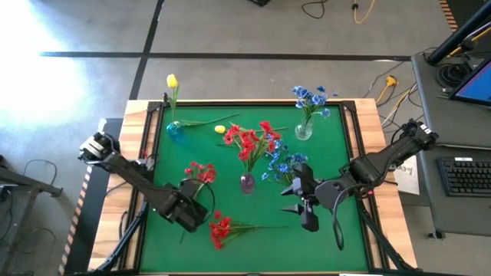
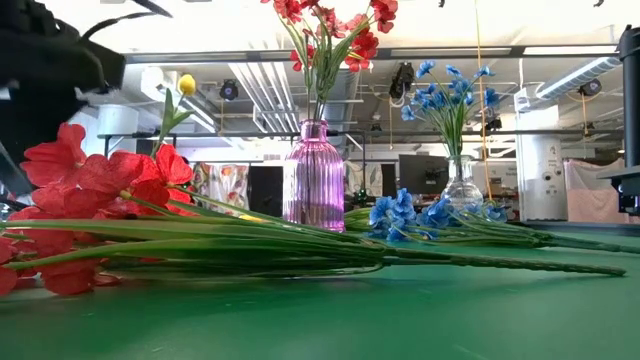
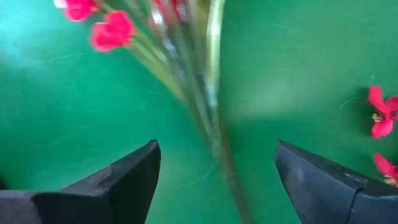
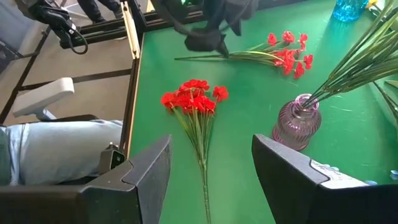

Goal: Sort flowers into vase by color
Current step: Put the left red flowers into the purple vase

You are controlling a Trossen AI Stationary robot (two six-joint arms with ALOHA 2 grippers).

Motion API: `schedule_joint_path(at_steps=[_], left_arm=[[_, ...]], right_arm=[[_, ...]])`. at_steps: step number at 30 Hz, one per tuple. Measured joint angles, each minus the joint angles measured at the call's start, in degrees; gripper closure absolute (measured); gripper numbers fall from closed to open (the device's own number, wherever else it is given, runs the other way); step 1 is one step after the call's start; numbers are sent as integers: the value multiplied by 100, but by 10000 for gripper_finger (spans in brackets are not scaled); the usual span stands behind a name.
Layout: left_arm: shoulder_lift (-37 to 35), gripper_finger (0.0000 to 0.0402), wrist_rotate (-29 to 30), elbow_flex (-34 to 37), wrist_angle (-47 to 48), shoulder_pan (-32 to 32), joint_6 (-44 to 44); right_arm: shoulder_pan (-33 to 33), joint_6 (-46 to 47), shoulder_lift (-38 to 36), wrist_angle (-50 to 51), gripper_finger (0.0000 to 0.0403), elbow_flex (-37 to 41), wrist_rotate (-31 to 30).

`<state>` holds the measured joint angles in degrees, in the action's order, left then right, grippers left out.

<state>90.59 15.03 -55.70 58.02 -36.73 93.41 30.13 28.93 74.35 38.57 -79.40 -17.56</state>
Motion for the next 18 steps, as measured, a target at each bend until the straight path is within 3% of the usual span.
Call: schedule_joint_path(at_steps=[9, 18], left_arm=[[730, 135, 101, 0, -148, 2, 6], [1041, 256, 83, -26, -196, 2, 60]], right_arm=[[0, 0, 0, -33, 188, 0, -2], [0, -13, 0, -34, 188, 0, -4]])
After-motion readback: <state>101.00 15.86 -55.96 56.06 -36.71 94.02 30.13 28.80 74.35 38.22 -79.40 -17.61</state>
